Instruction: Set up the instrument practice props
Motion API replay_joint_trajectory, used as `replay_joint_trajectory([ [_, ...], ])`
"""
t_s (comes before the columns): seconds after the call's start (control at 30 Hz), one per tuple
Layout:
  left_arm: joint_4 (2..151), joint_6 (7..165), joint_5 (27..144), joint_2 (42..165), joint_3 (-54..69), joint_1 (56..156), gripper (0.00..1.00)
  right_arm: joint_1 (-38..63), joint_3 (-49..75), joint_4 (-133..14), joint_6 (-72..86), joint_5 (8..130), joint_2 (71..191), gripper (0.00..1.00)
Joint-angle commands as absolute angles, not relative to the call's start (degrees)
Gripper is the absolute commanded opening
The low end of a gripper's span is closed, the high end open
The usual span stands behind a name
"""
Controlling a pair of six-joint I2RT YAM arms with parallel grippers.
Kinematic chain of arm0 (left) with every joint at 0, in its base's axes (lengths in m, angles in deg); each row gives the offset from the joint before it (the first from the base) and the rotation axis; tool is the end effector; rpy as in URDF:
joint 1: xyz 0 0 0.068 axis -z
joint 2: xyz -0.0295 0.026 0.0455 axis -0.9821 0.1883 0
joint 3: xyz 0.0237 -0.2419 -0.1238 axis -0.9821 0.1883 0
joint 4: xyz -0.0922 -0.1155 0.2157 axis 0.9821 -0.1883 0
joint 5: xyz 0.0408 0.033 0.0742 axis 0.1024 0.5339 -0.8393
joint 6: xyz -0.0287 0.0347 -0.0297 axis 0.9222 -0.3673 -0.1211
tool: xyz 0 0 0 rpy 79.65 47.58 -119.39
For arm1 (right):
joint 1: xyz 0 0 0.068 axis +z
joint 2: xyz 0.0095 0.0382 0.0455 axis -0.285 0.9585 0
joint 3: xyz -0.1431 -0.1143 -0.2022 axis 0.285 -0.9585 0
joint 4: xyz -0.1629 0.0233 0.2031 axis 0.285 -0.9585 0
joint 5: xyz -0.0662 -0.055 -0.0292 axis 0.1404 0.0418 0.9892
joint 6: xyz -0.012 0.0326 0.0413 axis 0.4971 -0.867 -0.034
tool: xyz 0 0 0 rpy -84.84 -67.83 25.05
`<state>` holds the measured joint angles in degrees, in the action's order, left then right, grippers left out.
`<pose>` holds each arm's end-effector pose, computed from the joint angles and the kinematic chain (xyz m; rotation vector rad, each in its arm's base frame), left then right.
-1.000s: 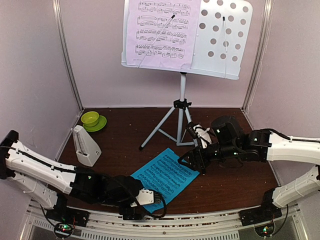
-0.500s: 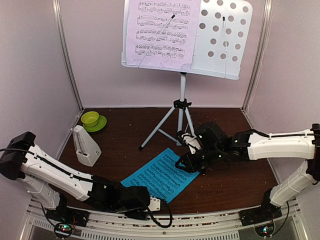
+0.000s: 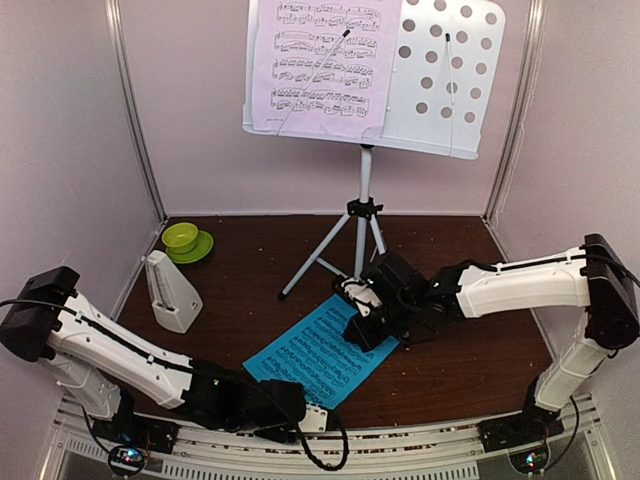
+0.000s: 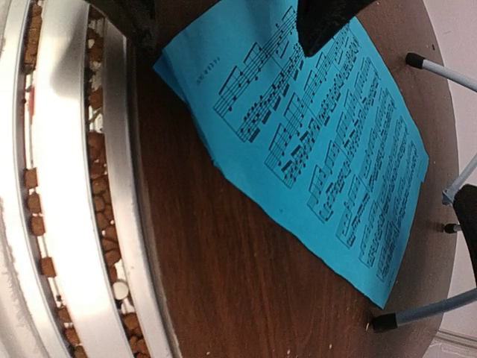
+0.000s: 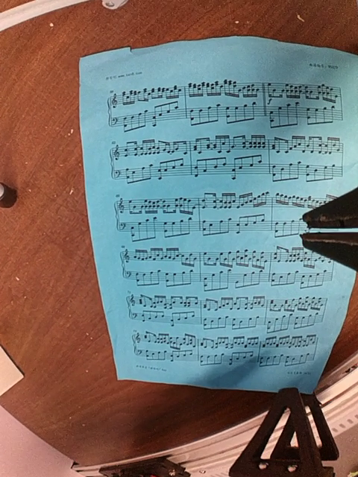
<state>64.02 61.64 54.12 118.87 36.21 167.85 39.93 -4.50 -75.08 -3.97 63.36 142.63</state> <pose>0.0205 -0.2896 0.1462 1.8146 1.6735 -0.0389 0.1791 0.2854 0.2037 -0.9665 2.4301 0.8063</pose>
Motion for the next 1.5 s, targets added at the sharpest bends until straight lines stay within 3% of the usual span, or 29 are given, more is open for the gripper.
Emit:
replay_joint_trajectory([
  [0.0, 67.65, 59.9, 55.21, 119.52, 36.36, 169.2, 0.63, 41.03, -2.24, -76.49, -3.08, 66.63, 145.13, 0.05],
  [0.77, 70.45, 58.5, 47.71, 124.94, 36.37, 169.15, 0.31, 44.87, -2.63, -76.68, -3.99, 68.34, 152.96, 0.01],
  [1.0, 73.45, 60.43, 49.91, 124.26, 36.7, 167.91, 0.14, 45.23, -2.93, -75.93, -4.86, 67.27, 153.26, 0.01],
  [1.17, 74.98, 60.88, 50.71, 126.08, 36.2, 166.99, 0.14, 45.53, -3.37, -75.31, -5.18, 66.62, 153.89, 0.01],
  [1.47, 77.72, 57.08, 54.58, 128.95, 35.6, 166.78, 0.27, 46.38, -3.65, -74.07, -5.22, 66.57, 154.49, 0.01],
])
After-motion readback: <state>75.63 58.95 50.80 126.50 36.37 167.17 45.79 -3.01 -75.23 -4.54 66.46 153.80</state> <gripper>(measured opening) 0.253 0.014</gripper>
